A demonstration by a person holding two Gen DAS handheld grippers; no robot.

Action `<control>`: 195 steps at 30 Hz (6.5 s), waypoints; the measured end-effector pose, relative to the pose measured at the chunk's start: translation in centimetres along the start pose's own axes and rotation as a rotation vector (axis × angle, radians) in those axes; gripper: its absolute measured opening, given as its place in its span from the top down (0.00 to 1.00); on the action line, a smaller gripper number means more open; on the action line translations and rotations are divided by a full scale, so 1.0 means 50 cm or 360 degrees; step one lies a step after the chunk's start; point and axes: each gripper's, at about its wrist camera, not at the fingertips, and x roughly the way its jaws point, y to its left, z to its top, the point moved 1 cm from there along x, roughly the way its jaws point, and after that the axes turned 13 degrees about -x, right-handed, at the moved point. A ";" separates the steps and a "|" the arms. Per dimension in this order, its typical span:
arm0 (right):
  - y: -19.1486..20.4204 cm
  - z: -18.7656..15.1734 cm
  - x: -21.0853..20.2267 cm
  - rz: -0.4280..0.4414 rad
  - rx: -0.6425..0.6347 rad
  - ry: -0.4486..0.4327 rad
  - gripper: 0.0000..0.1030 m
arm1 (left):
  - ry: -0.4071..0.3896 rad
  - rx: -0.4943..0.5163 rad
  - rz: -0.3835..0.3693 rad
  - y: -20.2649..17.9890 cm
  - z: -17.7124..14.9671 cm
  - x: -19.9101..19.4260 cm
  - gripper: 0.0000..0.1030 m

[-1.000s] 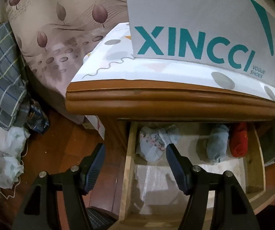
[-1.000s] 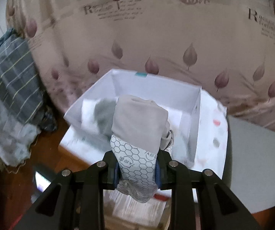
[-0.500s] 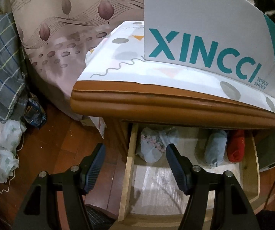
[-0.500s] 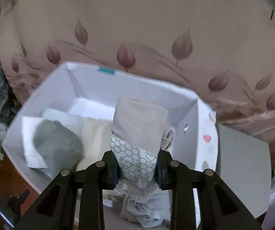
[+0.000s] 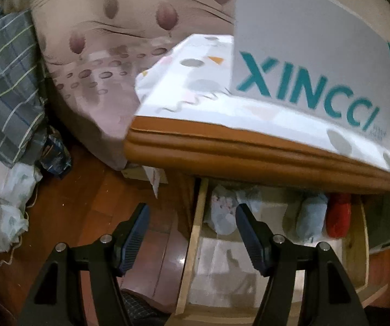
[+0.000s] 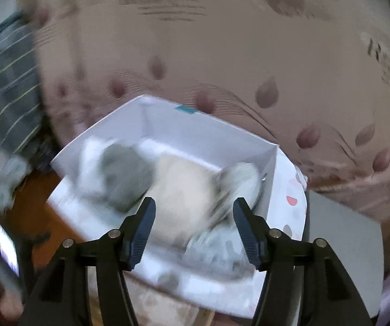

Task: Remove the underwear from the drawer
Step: 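Lower the right gripper into the drawer and grasp the light blue sock, then lift the light blue sock out of the drawer with the right gripper, then lower the left gripper toward the patterned white sock while the right gripper holds the blue sock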

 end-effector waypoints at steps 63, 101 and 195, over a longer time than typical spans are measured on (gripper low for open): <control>0.444 -0.495 0.659 -0.0221 -0.2906 0.1396 0.26 | 0.0204 -0.0318 -0.0045 0.117 0.033 0.021 0.35; 0.222 -0.425 0.367 0.0431 -0.0082 0.0684 0.66 | 0.0169 0.0224 0.0141 0.004 -0.031 0.065 0.35; 0.061 -0.475 0.204 0.0478 0.0883 0.0168 0.63 | 0.0363 0.2194 -0.0083 -0.256 -0.198 0.276 0.53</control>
